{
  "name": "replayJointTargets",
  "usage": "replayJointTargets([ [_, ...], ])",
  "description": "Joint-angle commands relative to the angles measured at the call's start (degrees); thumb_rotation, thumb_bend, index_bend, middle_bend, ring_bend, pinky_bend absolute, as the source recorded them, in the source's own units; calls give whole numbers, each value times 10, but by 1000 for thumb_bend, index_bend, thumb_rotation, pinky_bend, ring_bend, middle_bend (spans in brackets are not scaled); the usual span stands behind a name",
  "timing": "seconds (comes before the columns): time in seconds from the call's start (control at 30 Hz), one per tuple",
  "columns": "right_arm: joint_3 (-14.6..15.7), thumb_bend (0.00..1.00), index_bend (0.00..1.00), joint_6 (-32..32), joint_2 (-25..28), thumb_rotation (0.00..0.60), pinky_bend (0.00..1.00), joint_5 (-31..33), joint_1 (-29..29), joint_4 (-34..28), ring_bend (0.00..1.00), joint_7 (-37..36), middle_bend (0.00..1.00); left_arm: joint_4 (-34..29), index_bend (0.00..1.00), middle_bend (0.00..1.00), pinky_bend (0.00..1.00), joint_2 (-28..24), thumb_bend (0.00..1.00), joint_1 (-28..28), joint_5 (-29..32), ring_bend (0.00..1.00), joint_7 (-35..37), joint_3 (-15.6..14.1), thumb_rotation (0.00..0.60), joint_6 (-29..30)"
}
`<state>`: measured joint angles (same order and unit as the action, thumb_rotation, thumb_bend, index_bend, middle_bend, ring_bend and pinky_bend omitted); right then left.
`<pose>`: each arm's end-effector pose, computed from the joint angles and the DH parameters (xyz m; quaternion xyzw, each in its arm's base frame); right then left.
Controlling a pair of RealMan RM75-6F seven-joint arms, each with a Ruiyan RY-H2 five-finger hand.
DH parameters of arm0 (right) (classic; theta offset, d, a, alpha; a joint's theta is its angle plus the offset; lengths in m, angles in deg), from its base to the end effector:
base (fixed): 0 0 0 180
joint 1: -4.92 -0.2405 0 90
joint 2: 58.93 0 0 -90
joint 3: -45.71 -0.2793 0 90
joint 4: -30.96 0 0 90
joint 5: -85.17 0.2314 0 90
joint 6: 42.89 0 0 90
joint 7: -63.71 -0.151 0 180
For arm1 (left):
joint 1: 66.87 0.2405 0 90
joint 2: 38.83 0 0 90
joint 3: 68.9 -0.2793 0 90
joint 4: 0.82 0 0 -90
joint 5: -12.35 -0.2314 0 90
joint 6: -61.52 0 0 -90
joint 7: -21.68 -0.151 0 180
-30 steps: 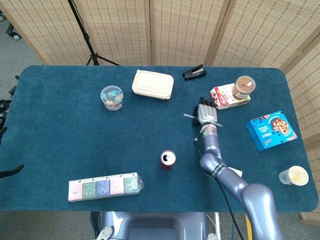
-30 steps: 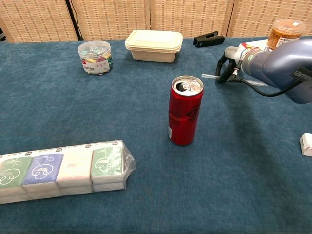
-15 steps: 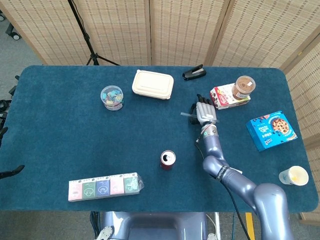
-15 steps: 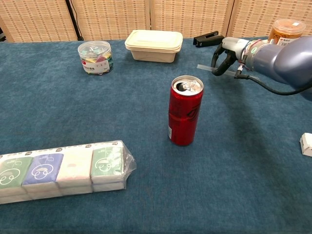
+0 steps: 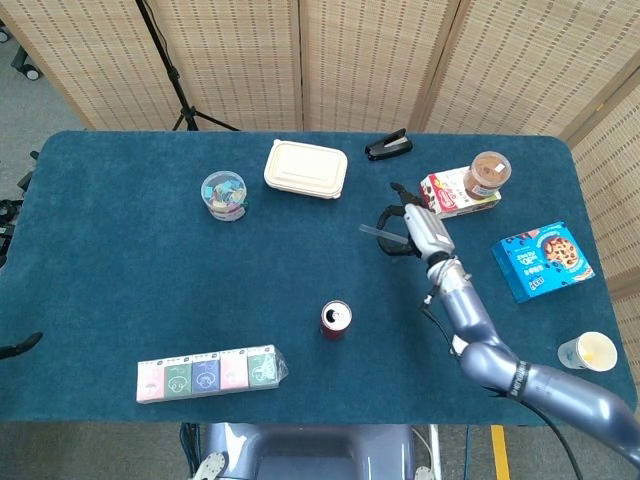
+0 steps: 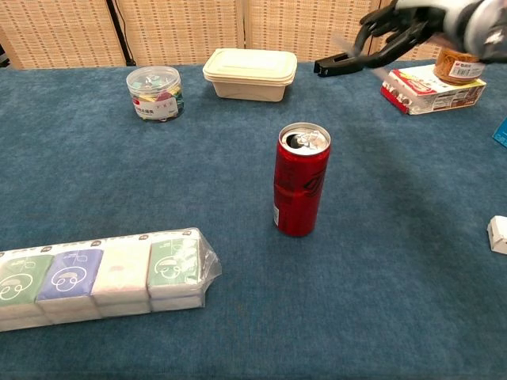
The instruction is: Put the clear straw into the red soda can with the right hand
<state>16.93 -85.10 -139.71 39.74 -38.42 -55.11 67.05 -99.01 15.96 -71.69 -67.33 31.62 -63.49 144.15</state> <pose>-0.1438 -0.4462 0.0427 0.5640 -0.5763 0.4645 0.3661 -0.3418 0.1999 0.2026 -0.5348 -0.4392 -0.4122 0.5926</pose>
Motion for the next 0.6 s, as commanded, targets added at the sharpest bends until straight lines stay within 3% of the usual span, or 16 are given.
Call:
replayJointTargets([
  [0.03, -3, 478, 540, 1, 48, 600, 0, -55, 37, -48, 0, -58, 0, 1, 0, 0, 0, -1, 0, 4, -9, 0, 5, -3, 600, 7],
  [0.33, -7, 477, 550, 12, 87, 600, 0, -127, 72, -106, 0, -188, 0, 5, 0, 0, 0, -5, 0, 12, -19, 0, 24, -7, 600, 21],
  [0.6, -34, 479, 554, 47, 135, 600, 0, -189, 108, -184, 0, -369, 0, 15, 0, 0, 0, -19, 0, 19, 1, 0, 73, 4, 600, 24],
])
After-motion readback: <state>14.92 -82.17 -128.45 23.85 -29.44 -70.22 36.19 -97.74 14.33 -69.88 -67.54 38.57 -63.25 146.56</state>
